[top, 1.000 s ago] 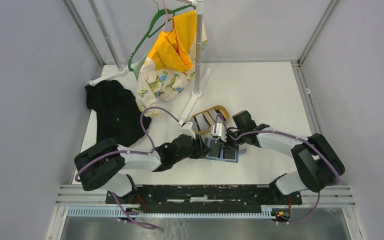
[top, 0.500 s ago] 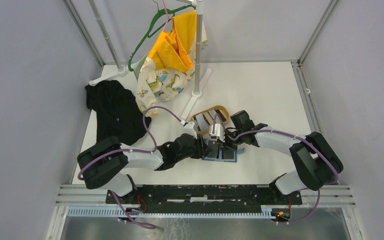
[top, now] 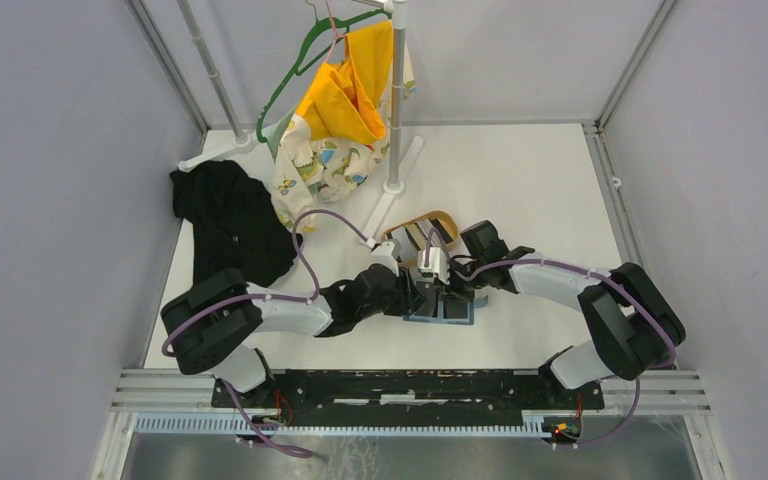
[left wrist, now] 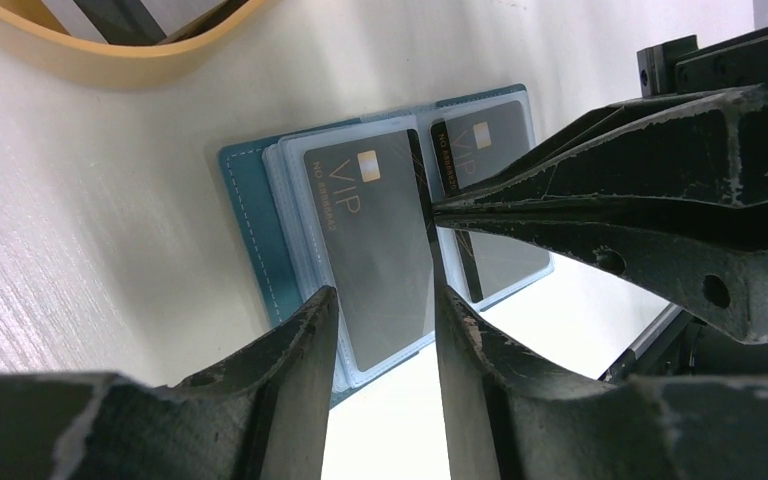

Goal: Put the credit cards into the card holder
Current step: Turn over the card slot in the card holder.

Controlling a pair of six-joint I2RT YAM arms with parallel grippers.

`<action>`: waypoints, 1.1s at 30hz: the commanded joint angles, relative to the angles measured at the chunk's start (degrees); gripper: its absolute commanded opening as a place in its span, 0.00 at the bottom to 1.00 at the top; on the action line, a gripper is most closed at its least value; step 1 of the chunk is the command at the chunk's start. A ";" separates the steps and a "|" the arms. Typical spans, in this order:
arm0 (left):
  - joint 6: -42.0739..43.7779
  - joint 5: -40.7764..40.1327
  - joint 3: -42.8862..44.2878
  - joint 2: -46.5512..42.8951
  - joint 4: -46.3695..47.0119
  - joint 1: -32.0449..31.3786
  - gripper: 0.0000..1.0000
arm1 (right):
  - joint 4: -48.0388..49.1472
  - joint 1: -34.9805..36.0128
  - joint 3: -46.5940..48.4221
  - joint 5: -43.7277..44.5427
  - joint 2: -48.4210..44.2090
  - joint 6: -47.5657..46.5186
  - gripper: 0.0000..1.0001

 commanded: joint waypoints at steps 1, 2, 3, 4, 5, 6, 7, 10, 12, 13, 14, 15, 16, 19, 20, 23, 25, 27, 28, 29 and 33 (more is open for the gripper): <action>-1.54 -0.69 2.80 0.53 -1.43 -0.01 0.48 | -0.71 0.52 1.55 -0.65 0.72 0.08 0.06; -1.59 -0.84 3.05 0.66 -1.95 0.03 0.48 | -0.67 0.50 1.55 -0.64 0.72 0.08 0.06; -1.62 -0.90 3.35 0.69 -2.54 0.06 0.48 | -0.74 0.46 1.55 -0.65 0.72 0.08 0.06; -1.55 -0.90 3.49 0.77 -2.79 -0.01 0.48 | -0.76 0.48 1.55 -0.62 0.69 0.08 0.06; -1.62 -0.75 3.60 0.89 -2.97 0.05 0.49 | -0.76 0.53 1.63 -0.63 0.72 0.10 0.06; -1.75 -0.66 3.66 1.07 -2.93 0.05 0.49 | -0.88 0.55 1.64 -0.64 0.73 0.16 0.06; -1.80 -0.33 3.77 1.21 -2.85 0.04 0.49 | -0.89 0.55 1.64 -0.56 0.83 0.16 0.06; -1.85 0.33 4.09 1.87 -2.43 -0.07 0.49 | -0.81 0.55 1.64 -0.33 0.81 0.08 0.06; -1.76 0.04 4.09 1.50 -2.06 -0.23 0.50 | -0.92 0.55 1.77 -0.27 0.86 -0.01 0.06; -1.61 -0.45 3.92 0.99 -2.00 -0.39 0.51 | -1.08 0.55 1.80 -0.28 0.80 -0.05 0.06; -1.44 -0.98 3.75 0.33 -2.05 -0.58 0.52 | -1.26 0.55 1.90 -0.28 0.86 -0.13 0.06; -1.00 -1.49 3.64 -0.34 -2.00 -0.69 0.54 | -1.49 0.55 1.99 -0.35 0.90 -0.26 0.06; -0.61 -2.05 3.51 -1.02 -2.01 -0.89 0.55 | -1.46 0.51 2.00 -0.40 0.88 -0.27 0.06; -0.14 -3.50 2.75 -2.97 -2.00 -1.19 0.60 | -1.43 0.55 1.99 -0.29 0.95 -0.34 0.06; -0.07 -3.83 2.35 -3.66 -2.02 -1.28 0.61 | -1.54 0.54 1.99 -0.35 0.90 -0.36 0.06; 0.41 -4.74 0.64 -6.69 -1.77 -1.41 0.68 | -1.65 0.55 2.08 -0.42 0.84 -0.52 0.06; 0.54 -4.90 -1.34 -8.88 -0.23 -1.39 0.74 | -1.82 0.52 2.16 -0.75 0.96 -0.70 0.06; 0.33 -4.32 -3.53 -10.77 2.40 -1.41 0.82 | -2.17 0.55 2.25 -1.27 1.07 -1.02 0.06; 0.04 -3.97 -4.59 -11.40 3.70 -1.35 0.85 | -2.25 0.59 2.25 -1.63 1.10 -1.14 0.06; -0.25 -3.69 -5.46 -11.95 4.79 -1.37 0.87 | -2.34 0.54 2.19 -1.98 1.15 -1.38 0.06; -1.43 -2.64 -7.85 -12.86 7.82 -1.34 0.87 | -2.58 0.64 2.20 -3.34 1.49 -1.83 0.06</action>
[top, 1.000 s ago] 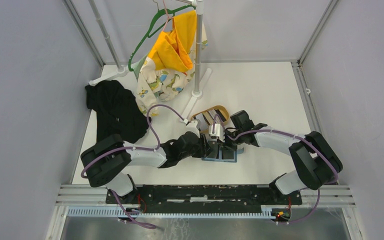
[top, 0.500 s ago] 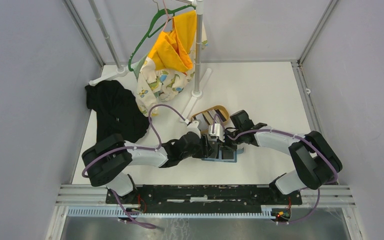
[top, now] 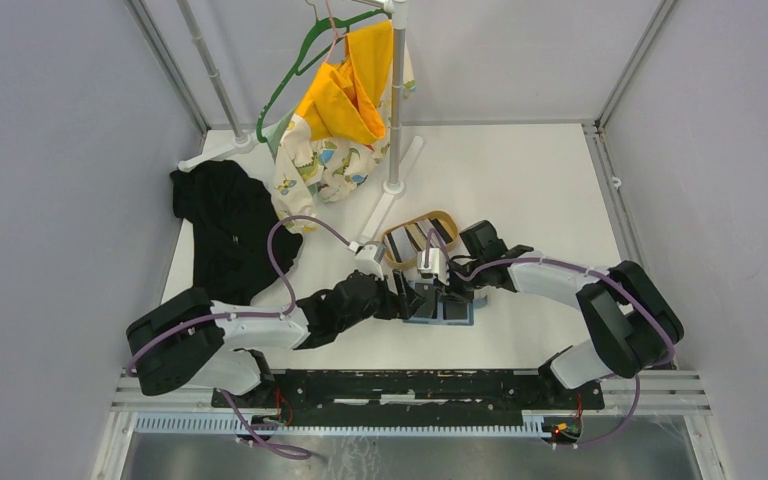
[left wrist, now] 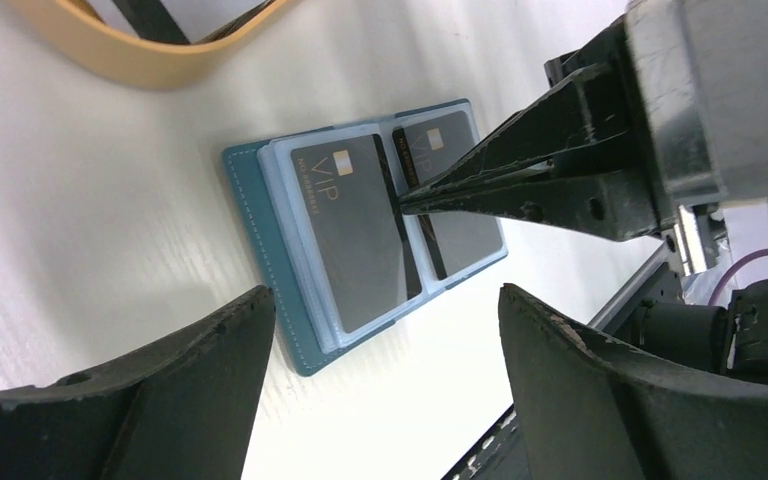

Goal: Put the credit cards into the card holder
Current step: Turn over the card slot in the card holder.

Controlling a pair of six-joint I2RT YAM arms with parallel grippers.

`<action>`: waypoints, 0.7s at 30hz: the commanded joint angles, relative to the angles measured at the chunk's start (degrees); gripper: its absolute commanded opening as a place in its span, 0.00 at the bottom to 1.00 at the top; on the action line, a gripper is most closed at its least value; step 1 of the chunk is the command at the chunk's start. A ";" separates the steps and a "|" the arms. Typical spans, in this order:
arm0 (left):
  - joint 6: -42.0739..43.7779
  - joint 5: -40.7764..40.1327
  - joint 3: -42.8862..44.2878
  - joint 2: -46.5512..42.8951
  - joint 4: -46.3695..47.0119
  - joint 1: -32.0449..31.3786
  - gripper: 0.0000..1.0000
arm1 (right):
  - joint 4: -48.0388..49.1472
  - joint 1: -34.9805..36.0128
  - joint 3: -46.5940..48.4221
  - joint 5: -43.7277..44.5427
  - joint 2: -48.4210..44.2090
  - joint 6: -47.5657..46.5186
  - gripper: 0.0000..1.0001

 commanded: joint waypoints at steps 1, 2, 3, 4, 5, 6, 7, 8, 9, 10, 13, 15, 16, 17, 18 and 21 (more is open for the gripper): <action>-1.59 0.14 -2.13 -1.85 6.61 -0.21 0.87 | -1.46 0.65 1.58 -2.39 1.03 -1.02 0.06; -1.75 0.07 -2.32 -1.82 6.67 -0.18 0.86 | -1.49 0.79 1.62 -2.59 1.06 -1.10 0.06; -1.92 -0.09 -2.35 -1.72 6.57 -0.23 0.85 | -1.57 0.79 1.62 -2.70 1.14 -1.24 0.06; -2.05 -0.17 -2.31 -1.58 6.40 -0.22 0.84 | -1.74 0.87 1.66 -2.90 1.14 -1.37 0.06; -2.07 -0.12 -2.16 -1.41 6.21 -0.24 0.82 | -1.80 0.81 1.71 -3.01 1.19 -1.46 0.06; -2.13 -0.18 -2.00 -1.08 6.10 -0.16 0.79 | -1.89 0.97 1.71 -3.09 1.15 -1.48 0.07; -2.23 -0.23 -1.82 -0.77 5.93 -0.23 0.77 | -1.83 1.01 1.71 -3.18 1.15 -1.55 0.06; -2.29 -0.22 -1.64 -0.32 5.72 -0.22 0.76 | -1.90 1.09 1.66 -3.25 1.15 -1.57 0.06; -2.45 -0.24 -1.42 0.17 5.65 -0.22 0.75 | -1.97 1.16 1.62 -3.28 1.14 -1.63 0.06; -2.62 -0.17 -1.21 0.73 5.56 -0.23 0.73 | -1.97 1.28 1.63 -3.34 1.14 -1.64 0.07; -2.99 0.30 -0.32 2.69 5.64 -0.17 0.68 | -1.90 1.51 1.70 -3.53 1.32 -1.73 0.06; -3.04 0.89 0.35 3.92 5.65 -0.17 0.65 | -1.95 1.70 1.68 -3.63 1.41 -1.73 0.06; -3.10 1.05 0.63 4.42 5.67 -0.19 0.65 | -2.03 1.80 1.71 -3.63 1.51 -1.79 0.07; -3.20 1.15 0.77 4.84 5.71 -0.23 0.64 | -2.09 1.87 1.71 -3.63 1.57 -1.81 0.06; -3.25 1.22 0.92 5.22 5.68 -0.15 0.63 | -2.09 1.93 1.79 -3.63 1.65 -1.81 0.06; -3.30 1.46 1.15 5.92 6.02 -0.17 0.60 | -2.19 2.12 1.84 -3.60 1.92 -1.90 0.07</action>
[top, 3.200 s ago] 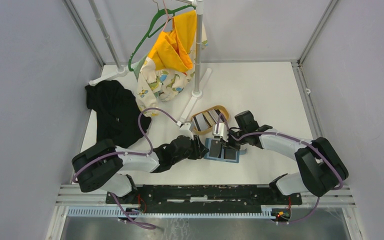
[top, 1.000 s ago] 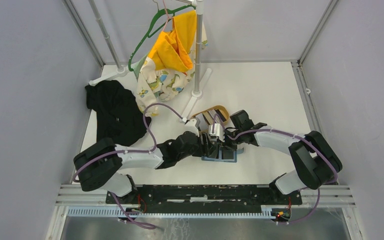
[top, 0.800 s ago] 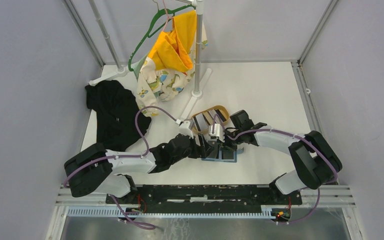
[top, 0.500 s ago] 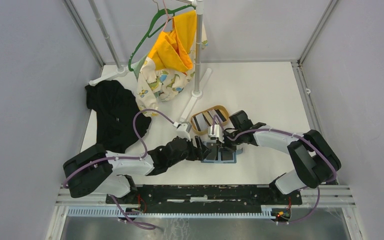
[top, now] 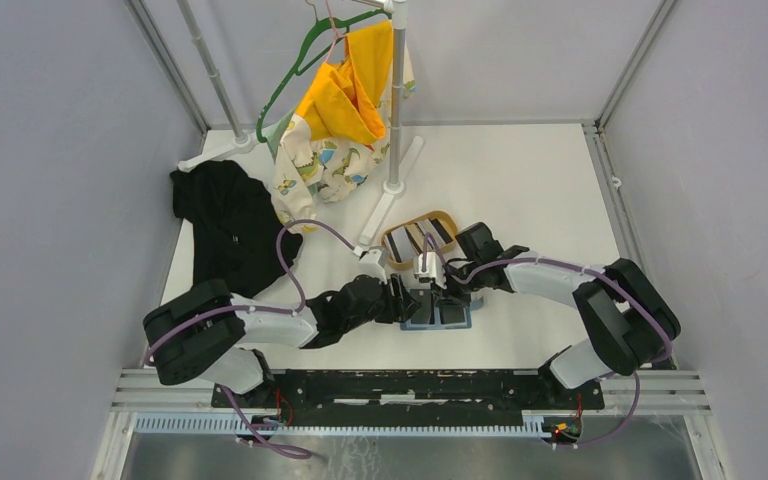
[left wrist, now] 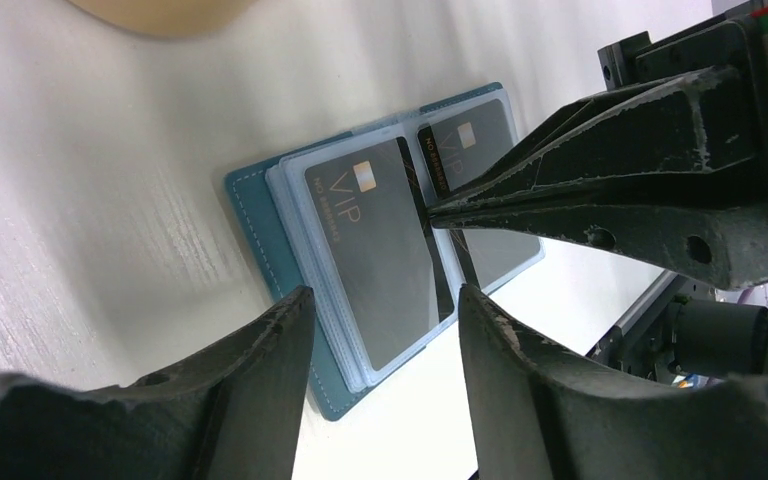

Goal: Put the credit cards into the card holder
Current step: Turn over the card slot in the card holder.

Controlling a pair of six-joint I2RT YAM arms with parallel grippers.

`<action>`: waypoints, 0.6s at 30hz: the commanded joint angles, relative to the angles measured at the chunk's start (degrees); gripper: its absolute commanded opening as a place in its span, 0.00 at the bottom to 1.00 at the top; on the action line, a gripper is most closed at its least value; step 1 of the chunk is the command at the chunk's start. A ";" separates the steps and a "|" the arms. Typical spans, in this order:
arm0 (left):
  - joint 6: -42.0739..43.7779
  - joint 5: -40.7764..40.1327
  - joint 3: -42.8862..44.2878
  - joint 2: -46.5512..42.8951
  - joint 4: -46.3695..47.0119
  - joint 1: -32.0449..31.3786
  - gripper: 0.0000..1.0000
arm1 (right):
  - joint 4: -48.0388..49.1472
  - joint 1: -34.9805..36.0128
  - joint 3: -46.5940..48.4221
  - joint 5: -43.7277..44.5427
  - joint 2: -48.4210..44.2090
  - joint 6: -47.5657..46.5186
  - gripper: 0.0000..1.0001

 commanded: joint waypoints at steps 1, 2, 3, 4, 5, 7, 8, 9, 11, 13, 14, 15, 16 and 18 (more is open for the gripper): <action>-1.64 0.60 2.36 1.01 3.45 -0.23 0.59 | -1.54 0.79 1.58 -0.96 1.10 -0.74 0.07; -1.62 0.74 2.50 1.16 3.60 -0.23 0.57 | -1.73 0.93 1.67 -0.96 1.23 -0.82 0.07; -1.62 0.83 2.74 1.47 3.58 -0.22 0.56 | -1.87 0.98 1.82 -0.96 1.35 -0.83 0.07; -1.62 0.91 2.88 1.86 3.62 -0.19 0.54 | -1.91 1.06 1.82 -0.89 1.30 -0.83 0.07; -1.66 1.04 3.06 2.30 3.59 -0.22 0.53 | -1.97 1.10 1.86 -0.87 1.34 -0.83 0.07; -1.98 1.12 3.33 3.09 3.35 -0.15 0.52 | -1.97 1.19 1.86 -0.92 1.22 -0.83 0.07; -2.19 1.20 3.36 3.47 3.36 -0.21 0.52 | -1.95 1.16 1.86 -0.94 1.17 -0.83 0.06; -2.37 1.23 3.49 3.81 3.41 -0.23 0.52 | -1.95 1.20 1.86 -0.92 1.13 -0.83 0.07; -2.61 1.37 3.73 4.36 3.30 -0.18 0.52 | -2.03 1.28 1.89 -0.87 1.15 -0.83 0.07; -2.67 1.23 4.14 4.61 2.51 -0.24 0.52 | -2.08 1.34 1.95 -0.87 1.22 -0.92 0.07; -2.60 1.15 4.36 4.64 2.22 -0.20 0.52 | -2.13 1.30 1.95 -0.87 1.26 -0.92 0.07; -2.50 1.08 4.50 4.69 1.86 -0.20 0.52 | -2.15 1.30 1.95 -0.87 1.22 -0.92 0.07; -2.50 0.91 4.69 4.77 1.50 -0.16 0.52 | -2.19 1.35 1.95 -0.88 1.19 -0.92 0.07; -2.43 0.43 5.17 4.82 0.13 -0.31 0.53 | -2.20 1.38 1.95 -0.83 1.22 -1.01 0.07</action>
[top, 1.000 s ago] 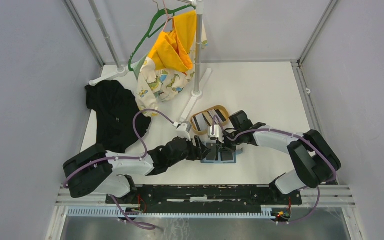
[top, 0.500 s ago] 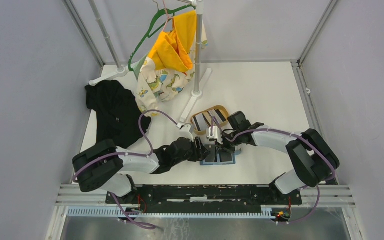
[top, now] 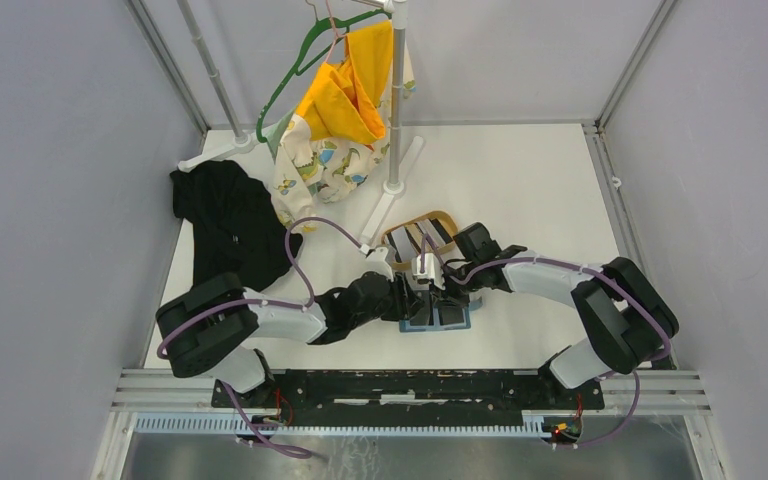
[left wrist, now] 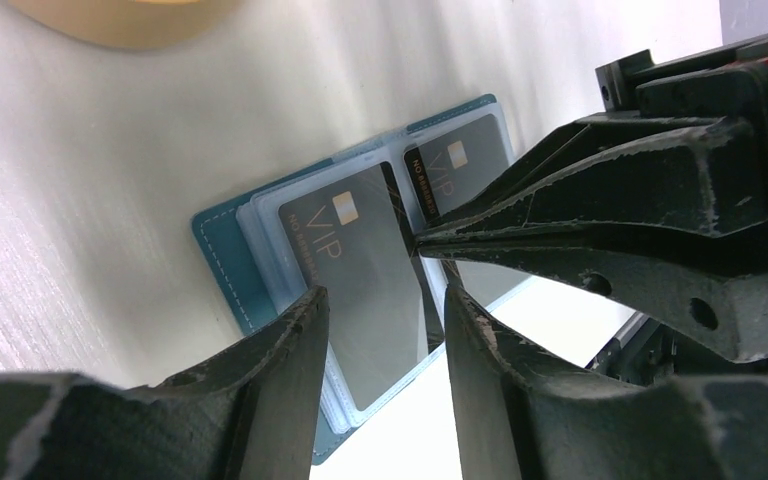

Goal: Put the credit cards into the card holder
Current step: Turn over the card slot in the card holder.

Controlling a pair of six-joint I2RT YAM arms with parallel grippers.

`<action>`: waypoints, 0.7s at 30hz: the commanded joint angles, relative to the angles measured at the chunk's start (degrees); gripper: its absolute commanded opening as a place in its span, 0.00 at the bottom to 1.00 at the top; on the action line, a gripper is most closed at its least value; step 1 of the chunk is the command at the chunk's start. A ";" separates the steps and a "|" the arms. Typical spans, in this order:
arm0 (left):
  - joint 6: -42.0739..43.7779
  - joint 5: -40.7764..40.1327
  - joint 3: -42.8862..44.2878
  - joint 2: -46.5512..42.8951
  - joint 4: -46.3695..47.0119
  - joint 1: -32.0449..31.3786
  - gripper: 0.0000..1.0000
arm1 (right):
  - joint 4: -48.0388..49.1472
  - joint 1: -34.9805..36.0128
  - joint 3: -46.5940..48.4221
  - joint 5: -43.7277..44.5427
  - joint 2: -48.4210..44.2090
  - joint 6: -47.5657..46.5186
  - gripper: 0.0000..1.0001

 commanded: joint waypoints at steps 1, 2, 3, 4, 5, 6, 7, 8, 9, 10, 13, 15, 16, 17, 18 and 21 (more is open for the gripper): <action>-1.84 -0.79 2.57 0.39 -1.03 -0.34 0.54 | -1.65 0.60 1.36 -0.40 0.61 -0.56 0.07; -1.84 -1.48 2.71 0.09 -1.98 -0.64 0.55 | -1.62 0.67 1.43 -0.39 0.61 -0.57 0.07; -1.79 -2.26 2.85 -0.22 -2.79 -0.78 0.56 | -1.61 0.62 1.44 -0.39 0.69 -0.57 0.07; -1.69 -3.06 3.02 -0.66 -3.77 -1.17 0.57 | -1.66 0.60 1.45 -0.39 0.74 -0.57 0.07; -1.48 -3.80 3.24 -1.11 -5.10 -1.49 0.58 | -1.69 0.63 1.45 -0.31 0.74 -0.57 0.06; -1.29 -4.57 3.42 -1.58 -6.06 -1.78 0.58 | -1.78 0.67 1.46 -0.33 0.74 -0.57 0.07; -1.23 -5.28 3.66 -1.96 -7.01 -1.94 0.59 | -1.71 0.67 1.49 -0.30 0.82 -0.57 0.07; -1.10 -5.94 3.86 -2.23 -7.88 -2.19 0.59 | -1.74 0.76 1.44 -0.33 0.83 -0.57 0.07; -0.99 -6.44 4.03 -2.53 -8.52 -2.34 0.59 | -1.68 0.69 1.51 -0.31 0.91 -0.56 0.07; -0.96 -6.71 4.17 -2.74 -8.87 -2.46 0.60 | -1.73 0.76 1.48 -0.30 0.99 -0.57 0.07; -0.96 -6.77 4.15 -2.83 -8.98 -2.51 0.60 | -1.83 0.90 1.54 -0.22 1.04 -0.66 0.06; -1.00 -6.35 4.47 -2.51 -8.98 -2.52 0.60 | -1.80 0.91 1.54 -0.22 1.12 -0.66 0.07; -0.97 -6.10 4.58 -2.30 -8.80 -2.53 0.60 | -1.81 0.90 1.57 -0.14 1.13 -0.66 0.07; -0.96 -5.80 4.63 -2.14 -8.54 -2.56 0.60 | -1.91 0.93 1.54 -0.13 1.18 -0.66 0.07; -0.96 -5.58 4.64 -1.98 -8.17 -2.57 0.60 | -1.88 0.93 1.62 -0.13 1.18 -0.68 0.07; -0.96 -4.57 4.54 -1.66 -6.90 -2.69 0.60 | -1.91 0.99 1.63 -0.13 1.25 -0.75 0.06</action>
